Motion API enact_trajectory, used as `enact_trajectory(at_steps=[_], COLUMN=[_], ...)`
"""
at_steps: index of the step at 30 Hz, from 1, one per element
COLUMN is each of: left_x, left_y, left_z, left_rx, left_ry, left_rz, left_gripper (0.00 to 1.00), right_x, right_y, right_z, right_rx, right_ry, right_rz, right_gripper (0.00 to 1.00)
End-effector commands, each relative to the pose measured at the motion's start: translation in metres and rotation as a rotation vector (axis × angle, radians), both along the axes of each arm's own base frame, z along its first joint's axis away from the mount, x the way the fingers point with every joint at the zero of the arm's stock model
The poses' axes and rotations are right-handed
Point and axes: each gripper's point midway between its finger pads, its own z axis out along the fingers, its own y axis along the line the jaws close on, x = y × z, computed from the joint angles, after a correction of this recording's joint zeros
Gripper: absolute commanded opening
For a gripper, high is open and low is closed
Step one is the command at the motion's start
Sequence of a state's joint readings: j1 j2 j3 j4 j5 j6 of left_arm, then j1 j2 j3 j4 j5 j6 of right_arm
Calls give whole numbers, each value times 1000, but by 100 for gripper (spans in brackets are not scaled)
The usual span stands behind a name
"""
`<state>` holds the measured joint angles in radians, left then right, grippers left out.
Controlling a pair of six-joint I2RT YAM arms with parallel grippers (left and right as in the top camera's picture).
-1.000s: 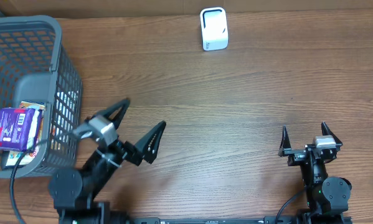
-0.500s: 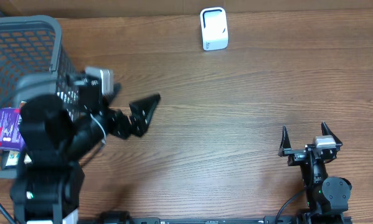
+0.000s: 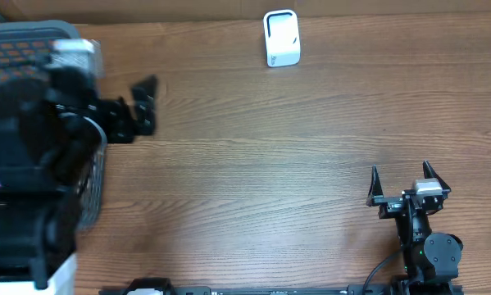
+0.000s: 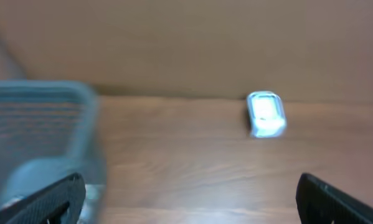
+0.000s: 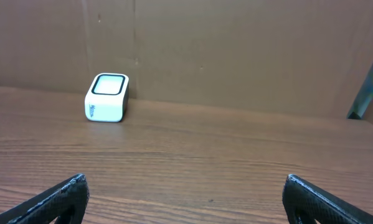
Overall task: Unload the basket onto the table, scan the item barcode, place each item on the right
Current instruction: 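Move the left gripper over the basket and lower it inside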
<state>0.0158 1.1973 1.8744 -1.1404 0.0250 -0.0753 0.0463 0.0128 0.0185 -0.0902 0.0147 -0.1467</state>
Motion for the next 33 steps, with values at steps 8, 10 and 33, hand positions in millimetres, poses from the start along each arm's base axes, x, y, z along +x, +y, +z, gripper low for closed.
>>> enact_trajectory(at_steps=[8, 10, 33], left_x=[13, 12, 5], left_y=[174, 200, 274], left_z=[20, 11, -140], left_rx=[-95, -130, -106], left_ry=[60, 66, 666], left_rz=[671, 755, 842], left_gripper=[100, 100, 100], right_x=[0, 0, 0], right_y=[0, 0, 0], right_z=[-1, -1, -1], right_rx=[-4, -4, -4], right_ry=[-6, -6, -6], right_rz=[-1, -1, -1], right_gripper=[100, 100, 100])
